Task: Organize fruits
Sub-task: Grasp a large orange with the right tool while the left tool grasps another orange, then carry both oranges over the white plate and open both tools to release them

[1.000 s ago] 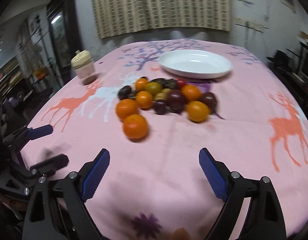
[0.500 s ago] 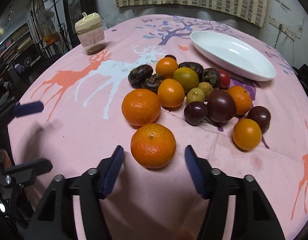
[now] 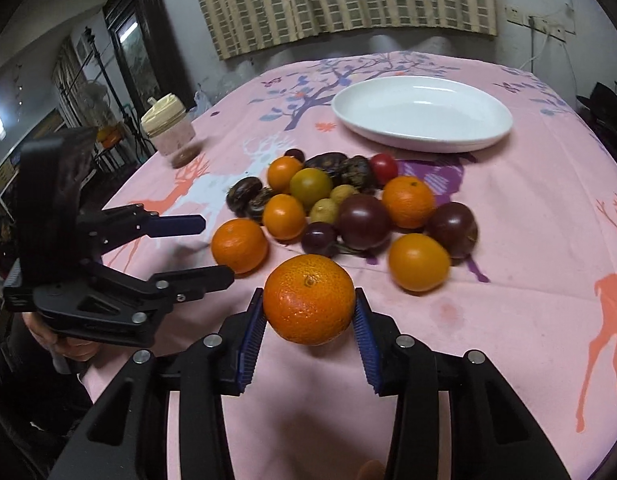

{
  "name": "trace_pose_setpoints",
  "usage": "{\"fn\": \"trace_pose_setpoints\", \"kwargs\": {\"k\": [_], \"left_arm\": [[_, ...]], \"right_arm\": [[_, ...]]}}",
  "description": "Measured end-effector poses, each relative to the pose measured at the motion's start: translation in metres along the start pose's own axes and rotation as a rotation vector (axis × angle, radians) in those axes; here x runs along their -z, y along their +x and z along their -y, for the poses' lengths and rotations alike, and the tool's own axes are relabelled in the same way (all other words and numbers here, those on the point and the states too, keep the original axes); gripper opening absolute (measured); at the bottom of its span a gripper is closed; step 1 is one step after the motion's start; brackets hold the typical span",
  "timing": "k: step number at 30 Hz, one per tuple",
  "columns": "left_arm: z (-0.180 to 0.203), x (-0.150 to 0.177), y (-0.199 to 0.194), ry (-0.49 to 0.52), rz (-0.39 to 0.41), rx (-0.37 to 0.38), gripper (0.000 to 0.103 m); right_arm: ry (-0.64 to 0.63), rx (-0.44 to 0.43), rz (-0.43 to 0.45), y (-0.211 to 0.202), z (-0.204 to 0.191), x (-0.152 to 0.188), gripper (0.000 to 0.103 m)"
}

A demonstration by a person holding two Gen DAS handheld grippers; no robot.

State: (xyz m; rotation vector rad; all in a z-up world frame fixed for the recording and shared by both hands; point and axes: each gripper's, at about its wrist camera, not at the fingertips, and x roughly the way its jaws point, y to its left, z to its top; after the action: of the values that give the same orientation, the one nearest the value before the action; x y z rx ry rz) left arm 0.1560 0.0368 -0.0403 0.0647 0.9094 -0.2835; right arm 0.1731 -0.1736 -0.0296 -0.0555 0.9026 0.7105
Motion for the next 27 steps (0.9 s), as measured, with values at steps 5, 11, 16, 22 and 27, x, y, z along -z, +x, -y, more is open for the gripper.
{"fn": "trace_pose_setpoints", "kwargs": {"k": [5, 11, 16, 22, 27], "left_arm": [[-0.001, -0.003, 0.018, -0.004, -0.051, -0.007, 0.058], [0.0, -0.001, 0.021, -0.005, -0.059, 0.004, 0.045], [0.0, -0.004, 0.015, -0.008, -0.058, 0.039, 0.043], [-0.013, -0.071, -0.003, 0.005, 0.034, 0.095, 0.044], [-0.037, -0.157, 0.053, -0.051, 0.021, 0.045, 0.044]], "right_arm": [[0.022, -0.003, 0.024, -0.005, 0.011, -0.002, 0.043], [0.046, -0.012, 0.034, -0.007, 0.021, -0.005, 0.043], [0.064, -0.022, 0.058, -0.012, 0.035, -0.026, 0.043], [0.12, 0.056, 0.155, 0.003, 0.077, -0.096, 0.043], [0.168, 0.166, 0.098, 0.063, 0.12, -0.155, 0.043]]}}
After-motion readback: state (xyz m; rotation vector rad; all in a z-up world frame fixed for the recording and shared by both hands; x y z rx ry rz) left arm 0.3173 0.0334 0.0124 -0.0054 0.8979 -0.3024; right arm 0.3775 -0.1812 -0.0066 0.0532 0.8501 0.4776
